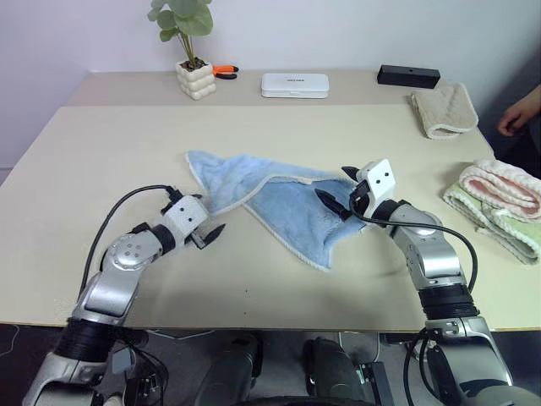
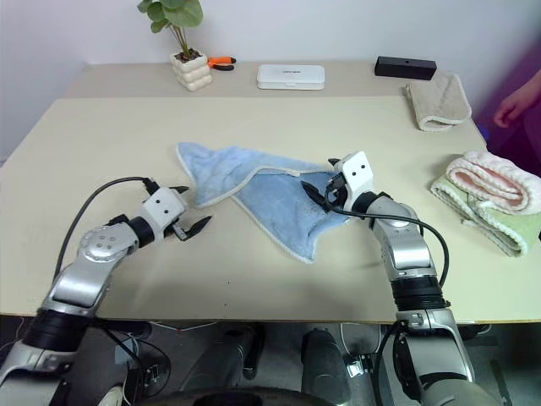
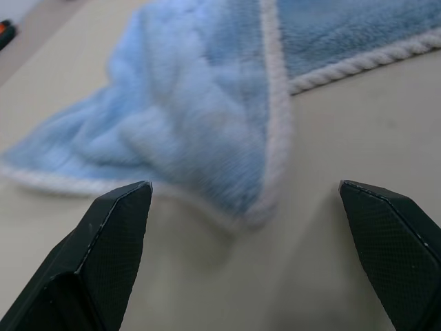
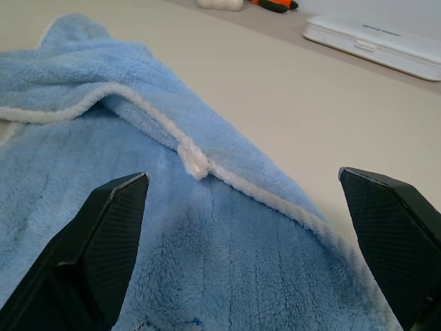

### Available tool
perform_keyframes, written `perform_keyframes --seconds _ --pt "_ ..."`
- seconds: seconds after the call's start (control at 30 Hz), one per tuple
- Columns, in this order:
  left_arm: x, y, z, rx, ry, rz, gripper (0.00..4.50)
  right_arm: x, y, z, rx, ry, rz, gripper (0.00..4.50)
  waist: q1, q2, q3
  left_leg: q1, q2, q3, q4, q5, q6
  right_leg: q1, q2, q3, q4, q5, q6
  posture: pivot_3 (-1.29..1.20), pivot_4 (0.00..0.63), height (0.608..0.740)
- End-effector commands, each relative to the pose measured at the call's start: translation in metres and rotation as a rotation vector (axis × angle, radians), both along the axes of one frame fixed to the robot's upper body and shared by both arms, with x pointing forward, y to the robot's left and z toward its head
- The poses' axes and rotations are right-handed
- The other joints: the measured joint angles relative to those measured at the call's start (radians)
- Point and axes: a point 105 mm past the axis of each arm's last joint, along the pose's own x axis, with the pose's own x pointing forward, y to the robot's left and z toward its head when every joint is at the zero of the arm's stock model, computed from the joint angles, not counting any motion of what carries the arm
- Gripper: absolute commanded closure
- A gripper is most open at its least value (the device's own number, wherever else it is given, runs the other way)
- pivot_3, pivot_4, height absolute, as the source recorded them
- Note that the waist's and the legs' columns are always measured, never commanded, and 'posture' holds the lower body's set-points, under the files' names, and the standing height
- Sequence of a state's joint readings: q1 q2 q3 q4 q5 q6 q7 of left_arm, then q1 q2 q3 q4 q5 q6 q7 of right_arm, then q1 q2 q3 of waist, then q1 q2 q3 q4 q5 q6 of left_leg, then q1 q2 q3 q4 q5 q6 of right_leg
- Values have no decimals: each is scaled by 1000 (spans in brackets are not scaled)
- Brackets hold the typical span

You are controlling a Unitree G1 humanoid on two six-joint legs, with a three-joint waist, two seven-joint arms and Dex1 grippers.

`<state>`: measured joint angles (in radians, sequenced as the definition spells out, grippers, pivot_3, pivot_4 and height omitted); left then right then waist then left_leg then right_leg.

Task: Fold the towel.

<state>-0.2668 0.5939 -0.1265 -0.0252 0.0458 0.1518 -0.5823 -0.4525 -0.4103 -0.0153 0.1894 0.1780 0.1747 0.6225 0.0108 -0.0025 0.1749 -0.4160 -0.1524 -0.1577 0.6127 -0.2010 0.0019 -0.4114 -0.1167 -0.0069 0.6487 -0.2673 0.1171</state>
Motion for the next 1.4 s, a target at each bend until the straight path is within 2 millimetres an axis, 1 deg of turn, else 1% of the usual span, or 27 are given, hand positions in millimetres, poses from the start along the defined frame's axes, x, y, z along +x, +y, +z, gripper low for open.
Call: perform_keyframes --seconds 0.03,0.07,0.2,0.27,0.3,0.37,0.43,0.5,0.53,0.57,0.63,0.8,0.87,0.97,1.13,1.3,1.33,1.37,1.4 --pt "9 1 5 60 -69 1 571 -1 3 19 9 -67 4 0 -1 0 0 0 0 0 0 0 0 0 0 0 0 0 0 0 150 740" --pt "11 1 5 67 -76 0 858 -1 4 19 10 -67 4 0 -3 0 0 0 0 0 0 0 0 0 0 0 0 0 0 0 150 740" --pt "14 0 9 38 -112 2 2864 -6 2 18 -2 -59 7 0 -4 0 0 0 0 0 0 0 0 0 0 0 0 0 0 0 150 740" --pt "13 1 7 46 -113 -1 3961 -6 -1 19 -30 -52 8 0 -4 0 0 0 0 0 0 0 0 0 0 0 0 0 0 0 150 740" --pt "12 4 7 53 -113 5 4414 -6 -4 23 -18 -46 3 0 -3 0 0 0 0 0 0 0 0 0 0 0 0 0 0 0 150 740" --pt "9 12 10 64 -130 30 4469 -3 -16 30 19 1 -4 0 -5 0 0 0 0 0 0 0 0 0 0 0 0 0 0 0 150 740" --pt "7 18 15 43 -149 57 4469 -4 -24 31 4 44 5 0 -6 0 0 0 0 0 0 0 0 0 0 0 0 0 0 0 150 740" --pt "2 27 26 -15 -169 99 4469 -1 -42 29 -68 64 -18 0 -5 0 0 0 0 0 0 0 0 0 0 0 0 0 0 0 150 740" --pt "-1 32 31 -32 -178 117 4469 3 -52 29 -74 89 -48 0 -7 0 0 0 0 0 0 0 0 0 0 0 0 0 0 0 150 740" --pt "-4 37 34 -39 -185 132 4469 6 -61 28 -79 117 -70 0 -7 0 0 0 0 0 0 0 0 0 0 0 0 0 0 0 150 740" --pt "-9 44 35 -35 -180 151 4469 9 -69 16 -112 201 -74 0 -9 0 0 0 1 1 0 0 0 0 -1 0 0 0 0 0 150 740" --pt "-16 53 31 -27 -160 182 4469 17 -74 -7 -163 302 -63 0 -12 0 0 0 1 3 0 0 1 0 0 0 0 0 0 0 150 740" --pt "-17 54 30 -25 -158 184 4469 19 -75 -12 -177 318 -64 0 -18 0 0 0 1 3 0 0 1 0 -1 0 0 0 0 0 150 740" --pt "-18 55 28 -28 -153 191 4469 18 -77 -14 -211 326 -41 0 -22 0 0 0 1 3 0 0 0 0 -1 0 0 0 0 0 150 740" --pt "-18 57 23 -31 -146 199 4469 8 -76 -12 -254 318 34 0 -21 0 0 0 1 3 0 0 0 0 -1 0 0 0 0 0 150 740" --pt "-18 56 18 -33 -136 195 4469 6 -83 -17 -270 332 4 0 -23 0 0 0 1 3 0 0 1 0 -1 1 0 0 0 0 150 740" --pt "-18 56 17 -32 -133 193 4500 7 -84 -19 -267 340 -5 509 -24 0 0 1 1 3 0 0 0 0 0 1 0 0 0 0 150 740" --pt "-18 55 16 -28 -130 190 4500 7 -85 -21 -264 348 -10 761 -23 0 0 1 1 3 0 0 0 0 0 1 0 0 0 0 150 740" --pt "-18 55 15 -27 -129 189 4500 7 -85 -21 -261 352 -10 1245 -23 0 0 1 1 3 0 0 0 0 0 1 0 0 0 0 150 740"
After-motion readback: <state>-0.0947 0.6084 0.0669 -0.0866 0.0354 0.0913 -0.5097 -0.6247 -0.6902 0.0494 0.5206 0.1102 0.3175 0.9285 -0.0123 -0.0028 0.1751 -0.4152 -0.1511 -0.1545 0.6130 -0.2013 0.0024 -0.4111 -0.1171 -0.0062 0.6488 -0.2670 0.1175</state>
